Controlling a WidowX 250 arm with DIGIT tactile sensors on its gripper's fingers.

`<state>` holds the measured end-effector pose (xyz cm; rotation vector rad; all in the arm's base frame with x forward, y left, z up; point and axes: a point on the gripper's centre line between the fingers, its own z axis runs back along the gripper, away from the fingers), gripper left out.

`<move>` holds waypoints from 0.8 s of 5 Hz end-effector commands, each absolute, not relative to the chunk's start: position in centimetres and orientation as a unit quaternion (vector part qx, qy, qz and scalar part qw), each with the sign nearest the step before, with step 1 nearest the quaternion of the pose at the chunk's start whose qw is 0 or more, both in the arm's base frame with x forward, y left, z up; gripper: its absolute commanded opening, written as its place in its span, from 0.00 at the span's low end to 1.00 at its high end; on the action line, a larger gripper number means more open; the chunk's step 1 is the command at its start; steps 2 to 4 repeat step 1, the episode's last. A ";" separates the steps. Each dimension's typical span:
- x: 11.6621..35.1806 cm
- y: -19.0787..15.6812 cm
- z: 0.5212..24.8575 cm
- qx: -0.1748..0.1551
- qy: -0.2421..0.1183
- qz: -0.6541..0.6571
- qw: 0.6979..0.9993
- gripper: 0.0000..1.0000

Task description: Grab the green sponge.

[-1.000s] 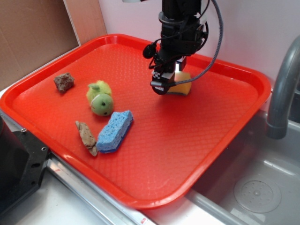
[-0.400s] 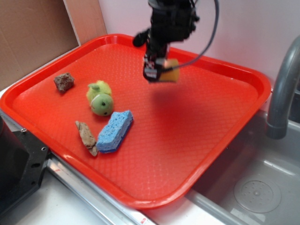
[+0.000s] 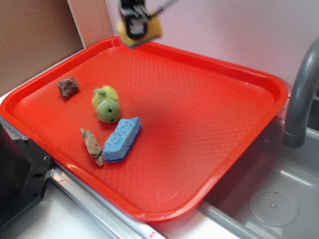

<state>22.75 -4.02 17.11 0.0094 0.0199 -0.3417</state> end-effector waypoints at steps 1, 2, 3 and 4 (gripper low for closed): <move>20.6 -3.6 19.2 -0.018 -0.015 -0.041 0.999 0.00; 20.6 -3.6 19.2 -0.018 -0.015 -0.041 0.999 0.00; 20.6 -3.6 19.2 -0.018 -0.015 -0.041 0.999 0.00; 20.6 -3.6 19.2 -0.018 -0.015 -0.041 0.999 0.00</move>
